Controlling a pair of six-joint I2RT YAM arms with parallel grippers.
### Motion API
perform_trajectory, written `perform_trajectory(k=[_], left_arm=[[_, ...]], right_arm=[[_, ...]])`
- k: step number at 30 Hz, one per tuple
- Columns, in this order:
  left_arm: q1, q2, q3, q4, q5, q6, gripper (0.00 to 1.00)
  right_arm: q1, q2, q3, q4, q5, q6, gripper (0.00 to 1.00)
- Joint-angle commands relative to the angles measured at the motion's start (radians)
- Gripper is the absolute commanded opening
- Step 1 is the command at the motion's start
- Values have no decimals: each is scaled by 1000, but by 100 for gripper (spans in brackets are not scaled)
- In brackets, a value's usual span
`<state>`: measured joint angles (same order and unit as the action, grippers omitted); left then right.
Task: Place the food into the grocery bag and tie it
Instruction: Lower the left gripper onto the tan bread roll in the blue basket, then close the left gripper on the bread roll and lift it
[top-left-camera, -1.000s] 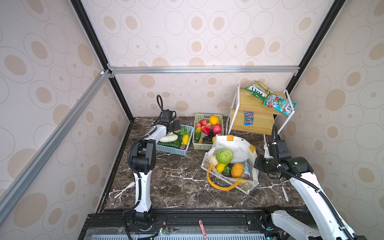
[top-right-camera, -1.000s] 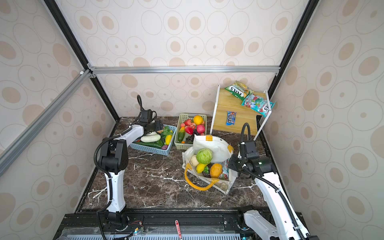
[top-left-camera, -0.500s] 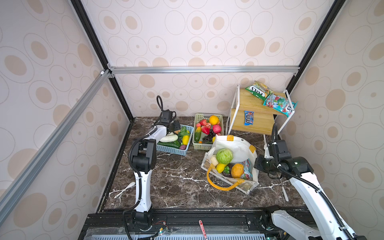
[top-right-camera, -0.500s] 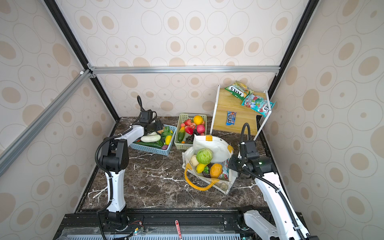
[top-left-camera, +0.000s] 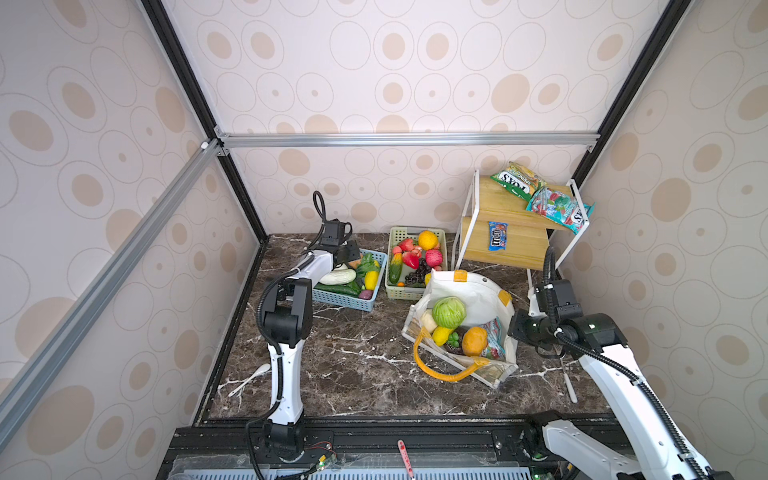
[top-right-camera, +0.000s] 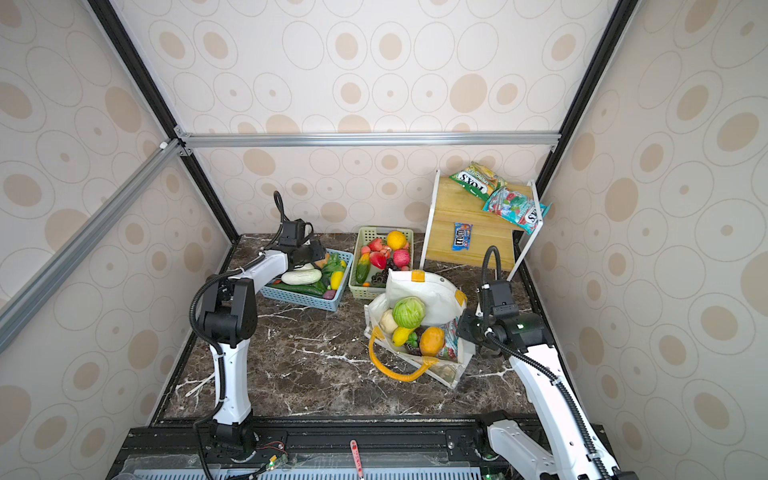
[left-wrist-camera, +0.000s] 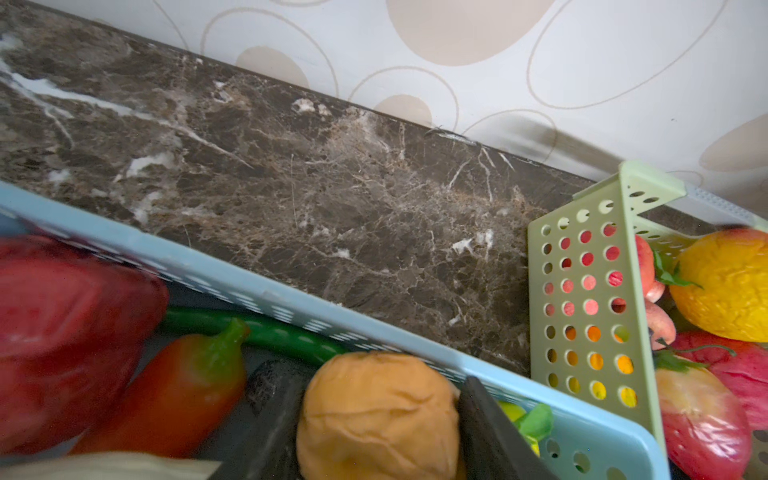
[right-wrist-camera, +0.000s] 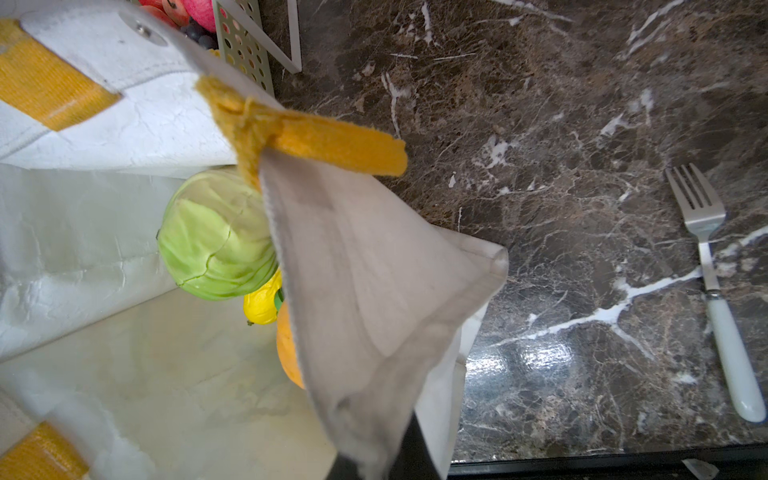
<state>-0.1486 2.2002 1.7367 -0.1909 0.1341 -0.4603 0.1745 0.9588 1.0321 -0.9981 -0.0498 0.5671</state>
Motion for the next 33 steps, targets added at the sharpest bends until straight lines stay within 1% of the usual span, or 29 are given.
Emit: perform_trajectory(k=[1, 13, 15, 16, 18, 20, 28, 33], left_arm=[[17, -63, -10, -7, -15, 17, 50], [17, -149, -51, -16, -21, 32, 47], [18, -147, -53, -19, -22, 40, 52], [17, -140, -51, -26, -22, 45, 53], [17, -128, -47, -37, -22, 51, 46], [17, -133, -56, -37, -24, 47, 45], [17, -207, -107, -15, -23, 22, 45], [17, -261, -128, -10, 1, 9, 44]], right_arm=[[0, -13, 3, -19, -4, 15, 9], [0, -28, -18, -13, -13, 14, 9], [0, -28, -18, -10, -15, 14, 9], [0, -28, -19, -9, -16, 15, 9], [0, -28, -18, -9, -20, 15, 9], [0, -30, -15, -12, -19, 15, 9], [0, -38, -13, -18, -13, 10, 9], [0, -38, -14, -17, -15, 10, 9]])
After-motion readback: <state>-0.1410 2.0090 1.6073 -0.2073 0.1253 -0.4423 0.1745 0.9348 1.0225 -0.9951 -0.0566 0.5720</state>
